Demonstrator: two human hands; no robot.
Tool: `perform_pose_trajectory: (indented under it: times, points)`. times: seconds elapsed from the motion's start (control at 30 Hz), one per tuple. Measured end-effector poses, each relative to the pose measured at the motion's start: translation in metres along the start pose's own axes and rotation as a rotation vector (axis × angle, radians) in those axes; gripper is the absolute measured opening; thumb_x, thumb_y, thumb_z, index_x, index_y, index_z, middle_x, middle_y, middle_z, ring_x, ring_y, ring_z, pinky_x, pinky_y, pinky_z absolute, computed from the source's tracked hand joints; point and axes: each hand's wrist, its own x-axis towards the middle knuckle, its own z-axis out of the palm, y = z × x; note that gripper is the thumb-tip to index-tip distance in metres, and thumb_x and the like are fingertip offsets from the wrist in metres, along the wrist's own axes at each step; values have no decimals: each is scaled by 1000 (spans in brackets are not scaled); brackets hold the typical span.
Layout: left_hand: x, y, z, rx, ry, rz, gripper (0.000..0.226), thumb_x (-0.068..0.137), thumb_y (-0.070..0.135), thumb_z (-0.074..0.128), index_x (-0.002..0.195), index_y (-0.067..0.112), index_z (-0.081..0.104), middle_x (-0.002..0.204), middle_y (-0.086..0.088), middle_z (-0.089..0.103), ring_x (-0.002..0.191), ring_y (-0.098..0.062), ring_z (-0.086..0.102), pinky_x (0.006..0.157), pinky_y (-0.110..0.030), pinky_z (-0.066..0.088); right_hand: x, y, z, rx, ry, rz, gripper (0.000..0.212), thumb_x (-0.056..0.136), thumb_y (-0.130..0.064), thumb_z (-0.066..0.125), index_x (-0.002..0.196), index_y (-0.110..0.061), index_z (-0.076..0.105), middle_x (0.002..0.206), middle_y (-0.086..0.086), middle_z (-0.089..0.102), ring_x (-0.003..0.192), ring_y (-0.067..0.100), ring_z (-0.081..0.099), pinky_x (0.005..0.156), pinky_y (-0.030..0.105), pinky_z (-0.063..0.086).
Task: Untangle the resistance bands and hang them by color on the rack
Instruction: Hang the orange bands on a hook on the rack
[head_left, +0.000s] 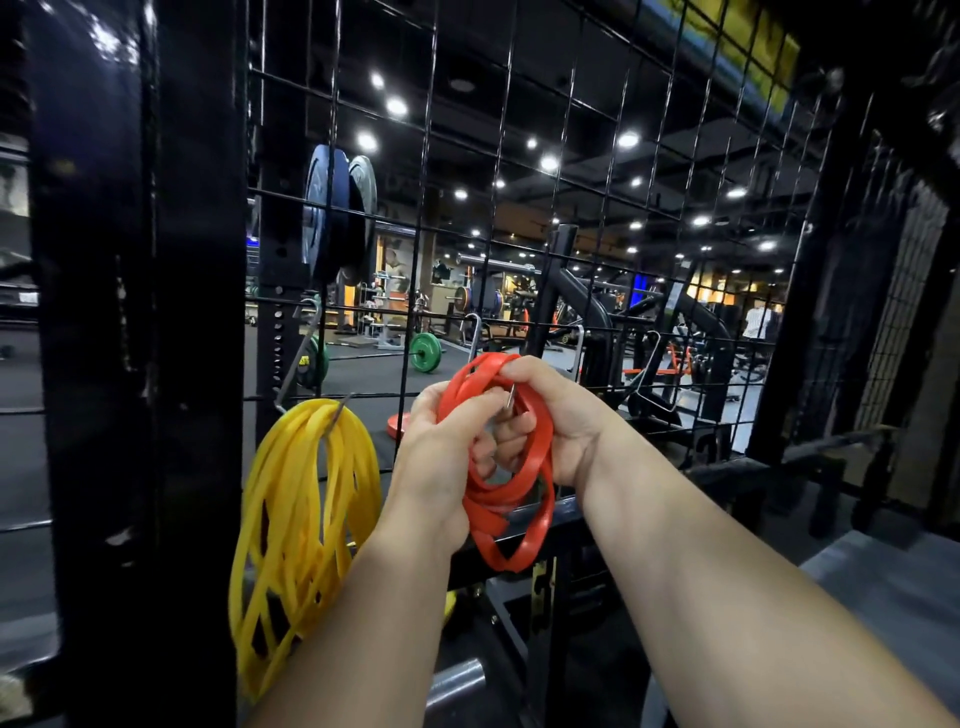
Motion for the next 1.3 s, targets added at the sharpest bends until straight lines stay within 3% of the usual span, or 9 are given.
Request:
perform_pose_trajectory:
  times: [0.1,0.2,0.3,0.47,0.57,0.7,0.87,0.97,1.3]
  points:
    - [1,-1,-1,9,-14,16,51,77,32,78,111,7,50,64,0,64,49,-10,60,43,-21,41,-3,-1,1,9,8,6,32,67,-35,70,54,-6,62,47,1,56,30,2,42,39,11,35]
    - [2,-1,4,6,100,26,35,83,39,66,99,12,52,52,7,55,37,-6,47,39,-17,35,-8,-2,4,-11,22,8,45,81,-34,49,48,-8,64,45,-3,57,29,1,38,39,9,30]
    - [5,-6,3,86,206,53,32,88,50,60,87,18,58,51,7,47,46,-11,40,45,-24,33,-3,1,2,11,-13,5,32,62,-38,80,59,-9,67,52,-3,60,32,0,40,39,11,32]
    - [7,-15,2,86,230,47,41,82,61,62,85,21,66,65,-4,54,67,-27,50,62,-37,43,4,12,-11,135,-35,-53,61,28,-44,99,63,-8,64,53,-4,57,34,0,42,40,13,34]
    - [4,-17,4,41,199,13,40,83,58,63,92,20,68,85,-14,66,78,-33,63,81,-56,50,2,18,-12,169,-27,-91,53,38,-39,98,66,-8,65,57,-3,60,35,0,44,38,13,37]
    - [0,-21,3,46,187,6,33,90,44,59,109,17,64,99,-21,72,79,-30,69,86,-55,53,-4,23,-8,196,86,-142,31,68,-37,72,67,-7,64,57,0,53,34,2,44,36,15,41]
    - [-5,-31,-5,172,204,24,44,80,56,67,108,23,60,90,-8,72,76,-24,66,77,-53,56,-7,23,-8,188,151,-173,21,67,-26,75,73,-7,69,66,1,59,41,3,47,39,15,44]
    - [-6,-33,-7,187,207,30,38,85,53,62,102,20,61,64,5,59,56,-11,53,60,-35,46,-9,21,-9,166,187,-186,23,64,-24,77,76,-6,70,69,3,61,42,3,49,40,12,43]
    - [-13,-32,-5,206,239,4,26,91,51,56,94,26,62,64,5,51,61,-14,48,64,-40,45,-10,26,-5,135,225,-211,14,66,-23,75,68,-9,74,67,2,65,41,3,50,40,10,43]
